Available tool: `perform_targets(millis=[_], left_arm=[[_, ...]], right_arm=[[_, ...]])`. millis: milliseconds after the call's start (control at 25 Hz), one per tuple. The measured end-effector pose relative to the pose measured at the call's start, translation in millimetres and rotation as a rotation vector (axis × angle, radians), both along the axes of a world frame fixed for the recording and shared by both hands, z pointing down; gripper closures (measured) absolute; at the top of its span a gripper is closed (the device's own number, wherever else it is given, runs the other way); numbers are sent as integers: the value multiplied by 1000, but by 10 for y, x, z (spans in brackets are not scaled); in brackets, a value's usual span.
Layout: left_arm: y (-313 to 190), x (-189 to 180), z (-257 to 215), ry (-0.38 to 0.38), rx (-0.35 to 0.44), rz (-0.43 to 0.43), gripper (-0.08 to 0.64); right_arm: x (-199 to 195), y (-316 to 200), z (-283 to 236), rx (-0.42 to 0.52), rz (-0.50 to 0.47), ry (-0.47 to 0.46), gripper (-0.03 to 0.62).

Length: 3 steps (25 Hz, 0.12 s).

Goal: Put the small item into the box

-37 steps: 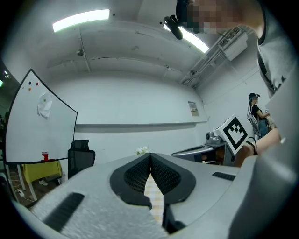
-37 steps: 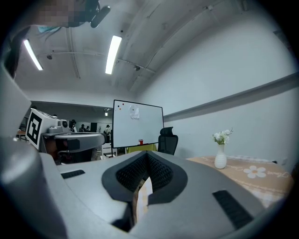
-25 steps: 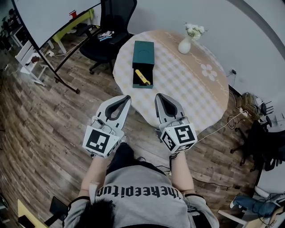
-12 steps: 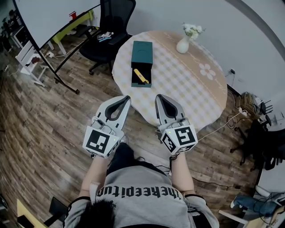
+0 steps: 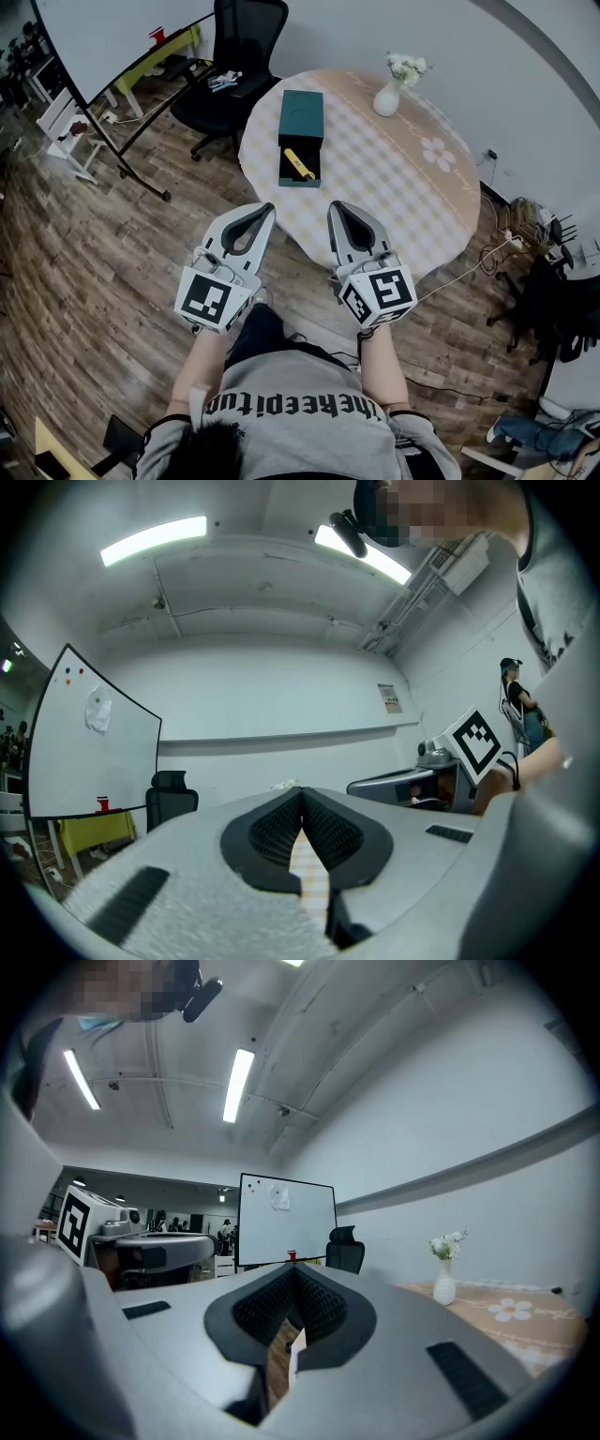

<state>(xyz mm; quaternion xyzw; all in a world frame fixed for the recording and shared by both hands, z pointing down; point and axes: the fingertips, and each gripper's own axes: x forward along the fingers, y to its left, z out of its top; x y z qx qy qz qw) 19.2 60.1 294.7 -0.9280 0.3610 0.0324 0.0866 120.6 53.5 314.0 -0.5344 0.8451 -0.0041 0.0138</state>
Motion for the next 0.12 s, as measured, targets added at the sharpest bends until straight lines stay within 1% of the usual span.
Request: perform_targets(millis=[120], left_arm=[[8,-1,-18,2,2,-5,545]], right_arm=[[2,10,-19,2,-4,1,588]])
